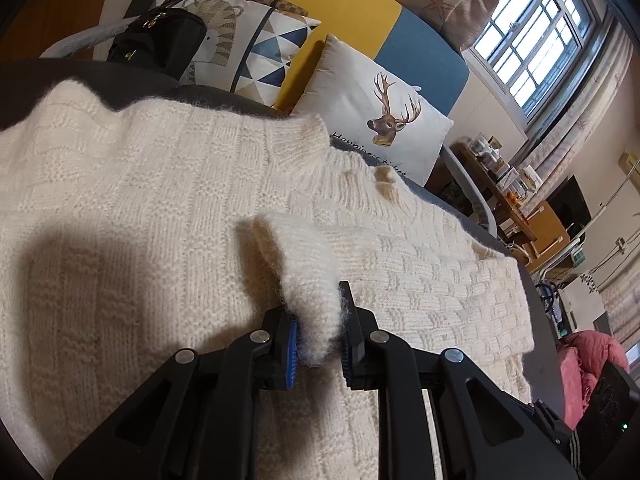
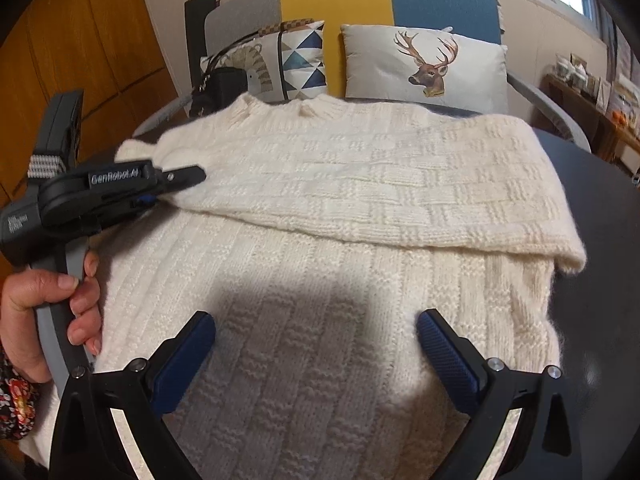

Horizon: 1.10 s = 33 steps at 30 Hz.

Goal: Fold clothes

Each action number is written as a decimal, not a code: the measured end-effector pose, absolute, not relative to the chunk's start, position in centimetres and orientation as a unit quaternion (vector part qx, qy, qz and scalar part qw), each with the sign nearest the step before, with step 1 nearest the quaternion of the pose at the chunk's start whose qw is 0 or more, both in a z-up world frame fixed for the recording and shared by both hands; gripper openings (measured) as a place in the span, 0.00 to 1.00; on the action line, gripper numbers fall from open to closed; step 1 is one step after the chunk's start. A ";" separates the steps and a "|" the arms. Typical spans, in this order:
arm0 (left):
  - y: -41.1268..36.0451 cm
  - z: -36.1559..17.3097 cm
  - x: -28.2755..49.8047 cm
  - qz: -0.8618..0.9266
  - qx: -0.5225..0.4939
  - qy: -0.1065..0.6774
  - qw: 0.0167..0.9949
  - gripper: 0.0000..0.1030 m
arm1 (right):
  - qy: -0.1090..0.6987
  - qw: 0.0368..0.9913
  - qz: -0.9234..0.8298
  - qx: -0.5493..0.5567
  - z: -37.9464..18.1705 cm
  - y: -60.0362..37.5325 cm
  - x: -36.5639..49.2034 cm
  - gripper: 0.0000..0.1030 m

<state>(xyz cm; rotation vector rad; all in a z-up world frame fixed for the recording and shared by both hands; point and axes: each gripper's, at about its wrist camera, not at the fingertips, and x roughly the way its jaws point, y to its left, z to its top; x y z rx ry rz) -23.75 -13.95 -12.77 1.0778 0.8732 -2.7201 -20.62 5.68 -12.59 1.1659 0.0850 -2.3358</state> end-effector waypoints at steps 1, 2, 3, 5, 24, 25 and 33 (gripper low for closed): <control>-14.0 -12.8 -23.3 -0.889 0.352 0.291 0.043 0.16 | 0.030 0.262 -0.863 0.430 -12.6 6.0 -20.3 1.00; -14.0 -12.8 -22.9 -0.887 0.351 0.296 0.042 0.15 | 0.032 0.263 -0.863 0.430 -12.5 6.2 -19.9 1.00; -14.0 -12.8 -22.4 -0.886 0.350 0.302 0.042 0.15 | 0.035 0.264 -0.864 0.428 -12.5 6.4 -19.5 1.00; -13.8 -12.8 -21.7 -0.883 0.352 0.307 0.040 0.15 | 0.043 0.263 -0.864 0.427 -12.6 6.5 -18.8 1.00; -18.7 -9.7 -19.2 -0.879 0.334 0.337 0.052 0.15 | -0.152 0.212 -0.876 0.405 -10.6 15.7 -18.8 0.59; -18.8 -9.7 -19.2 -0.880 0.333 0.334 0.051 0.15 | -0.170 0.212 -0.873 0.405 -10.6 16.4 -19.1 0.50; -18.5 -11.0 -19.0 -0.885 0.333 0.323 0.049 0.15 | -0.265 0.245 -0.821 0.443 -12.3 17.1 -22.0 0.12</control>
